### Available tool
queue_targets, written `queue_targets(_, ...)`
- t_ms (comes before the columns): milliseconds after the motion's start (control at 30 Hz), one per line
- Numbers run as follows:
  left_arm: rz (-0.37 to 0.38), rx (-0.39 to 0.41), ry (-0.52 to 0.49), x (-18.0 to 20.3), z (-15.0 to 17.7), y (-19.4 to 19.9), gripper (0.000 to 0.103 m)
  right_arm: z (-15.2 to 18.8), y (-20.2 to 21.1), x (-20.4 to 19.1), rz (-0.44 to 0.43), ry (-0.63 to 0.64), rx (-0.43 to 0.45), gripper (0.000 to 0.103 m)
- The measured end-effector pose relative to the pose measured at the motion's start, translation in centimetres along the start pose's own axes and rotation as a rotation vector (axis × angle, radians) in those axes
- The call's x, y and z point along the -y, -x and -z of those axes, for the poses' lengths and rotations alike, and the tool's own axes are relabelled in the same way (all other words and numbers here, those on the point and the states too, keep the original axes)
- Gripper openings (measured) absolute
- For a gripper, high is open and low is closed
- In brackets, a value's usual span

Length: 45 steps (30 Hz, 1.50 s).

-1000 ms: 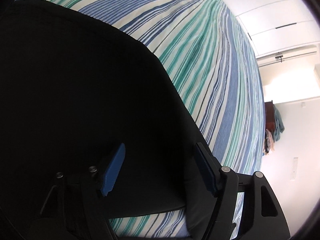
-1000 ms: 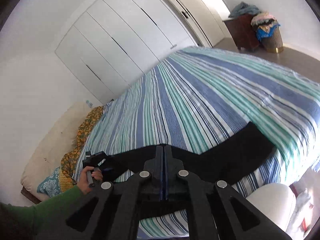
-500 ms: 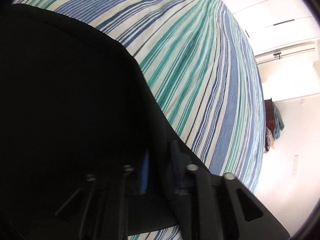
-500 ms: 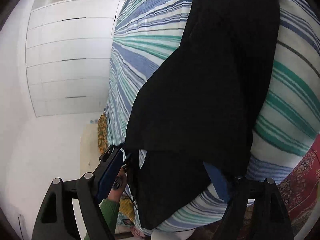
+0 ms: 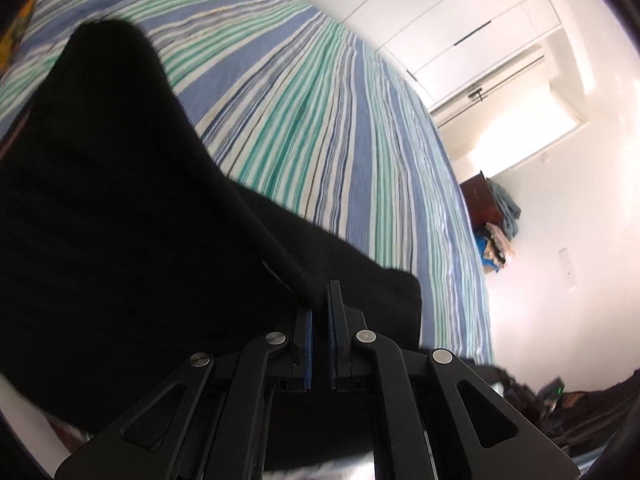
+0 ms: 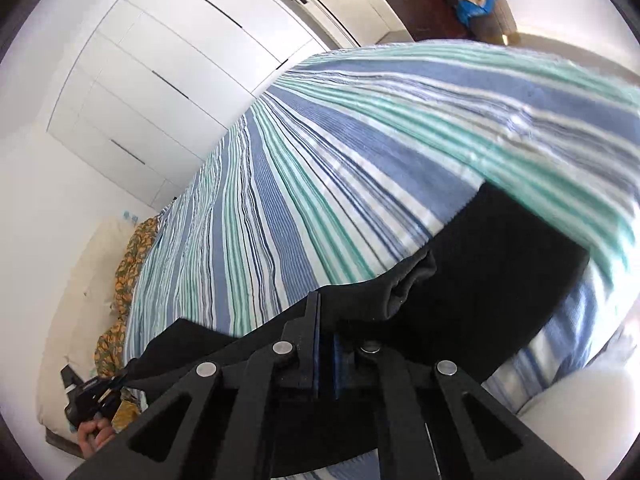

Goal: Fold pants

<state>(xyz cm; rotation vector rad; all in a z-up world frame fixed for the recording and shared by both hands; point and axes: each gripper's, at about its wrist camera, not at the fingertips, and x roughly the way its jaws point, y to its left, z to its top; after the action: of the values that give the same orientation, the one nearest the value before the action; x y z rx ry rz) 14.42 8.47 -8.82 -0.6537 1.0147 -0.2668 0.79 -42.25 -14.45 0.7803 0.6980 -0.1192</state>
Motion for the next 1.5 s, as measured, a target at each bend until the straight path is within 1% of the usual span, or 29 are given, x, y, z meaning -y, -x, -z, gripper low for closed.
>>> queue_targets(67,-0.051,-0.07,-0.015,-0.8,5.3,-1.5,0.004,-1.5,0.4,0.3,0.047,0.078,-0.019,0.005)
queue_targets(133,-0.071,-0.136,-0.006,-1.3,8.1,-3.0,0.004,-2.2,-0.7,0.6,0.105,0.138,-0.075,0.005)
queue_targets(167,-0.071,-0.155,0.006,-1.9,8.4,-4.0,0.004,-2.3,-1.3,1.3,0.135,0.155,-0.113,0.005)
queue_targets(233,-0.068,-0.154,0.009,-1.9,8.1,-4.7,0.004,-2.2,-2.5,2.7,0.178,0.159,-0.191,0.005)
queue_targets(267,-0.078,-0.156,0.003,-1.6,7.7,-5.1,0.004,-2.0,-2.9,3.5,0.191,0.152,-0.223,0.005)
queue_targets(300,-0.072,-0.157,0.005,-1.7,7.4,-5.2,0.004,-1.9,-3.3,4.1,0.201,0.142,-0.258,0.005)
queue_targets(367,-0.053,-0.147,0.023,-1.7,6.8,-4.8,0.004,-1.7,-3.5,5.4,0.199,0.1,-0.292,0.005)
queue_targets(433,-0.042,-0.102,0.022,-0.7,5.4,-4.4,0.004,-2.3,-3.7,5.6,0.182,0.077,-0.293,0.005)
queue_targets(467,-0.029,-0.057,0.02,0.1,4.3,-3.8,0.004,-2.9,-3.6,4.9,0.166,0.092,-0.278,0.005)
queue_targets(533,0.001,0.025,0.005,1.5,3.2,-2.1,0.004,-4.8,-2.9,1.8,0.105,0.159,-0.21,0.005)
queue_targets(567,0.005,0.06,-0.017,2.3,3.0,-1.4,0.004,-5.7,-2.0,0.1,0.051,0.196,-0.165,0.005)
queue_targets(600,-0.006,0.071,-0.052,2.9,3.1,-1.1,0.004,-6.5,-0.9,-1.6,-0.003,0.23,-0.12,0.005)
queue_targets(633,-0.025,0.056,-0.085,3.3,3.5,-1.3,0.004,-7.1,0.2,-2.8,-0.041,0.265,-0.081,0.005)
queue_targets(667,-0.052,0.011,-0.108,3.3,4.3,-2.4,0.004,-7.4,1.1,-3.4,-0.055,0.294,-0.058,0.005)
queue_targets(700,-0.075,-0.043,-0.112,2.9,5.3,-3.8,0.004,-7.5,1.4,-3.4,-0.04,0.312,-0.062,0.005)
queue_targets(733,-0.093,-0.104,-0.108,1.8,6.5,-4.8,0.004,-7.3,0.9,-2.7,0.004,0.32,-0.097,0.005)
queue_targets(767,-0.103,-0.167,-0.1,0.5,8.4,-6.0,0.004,-6.9,-0.1,-1.3,0.071,0.312,-0.155,0.005)
queue_targets(800,-0.115,-0.208,-0.099,0.1,9.7,-7.1,0.004,-6.3,-1.5,0.6,0.145,0.284,-0.226,0.005)
queue_targets(867,-0.147,-0.226,-0.123,-0.1,11.5,-7.6,0.004,-4.7,-4.1,4.8,0.258,0.215,-0.349,0.006)
queue_targets(900,-0.154,-0.222,-0.133,0.1,11.7,-7.3,0.004,-4.0,-4.8,6.3,0.3,0.195,-0.387,0.006)
queue_targets(933,-0.153,-0.216,-0.14,0.4,11.5,-7.0,0.004,-3.4,-5.2,7.2,0.316,0.182,-0.403,0.006)
queue_targets(1000,-0.141,-0.201,-0.138,0.5,11.2,-6.0,0.004,-2.8,-5.0,8.1,0.309,0.161,-0.393,0.006)
queue_targets(1067,-0.126,-0.168,-0.13,0.4,10.8,-5.3,0.004,-2.6,-4.5,8.1,0.303,0.149,-0.367,0.006)
queue_targets(1200,-0.1,-0.113,-0.156,0.9,11.0,-2.5,0.004,-2.8,-2.7,7.9,0.273,0.108,-0.313,0.006)
queue_targets(1233,-0.107,-0.116,-0.175,1.0,11.3,-2.3,0.004,-3.0,-2.2,7.8,0.268,0.101,-0.309,0.006)
queue_targets(1300,-0.128,-0.153,-0.195,0.9,11.1,-3.2,0.004,-3.4,-2.2,8.0,0.276,0.101,-0.32,0.006)
queue_targets(1367,-0.142,-0.198,-0.164,0.0,11.4,-4.2,0.004,-2.9,-3.0,8.5,0.302,0.101,-0.343,0.006)
queue_targets(1433,-0.14,-0.206,-0.152,-0.2,11.5,-4.6,0.004,-2.5,-3.5,9.0,0.316,0.08,-0.352,0.006)
queue_targets(1500,-0.151,-0.198,-0.181,0.2,11.8,-4.5,0.004,-2.5,-3.6,8.8,0.33,0.097,-0.341,0.006)
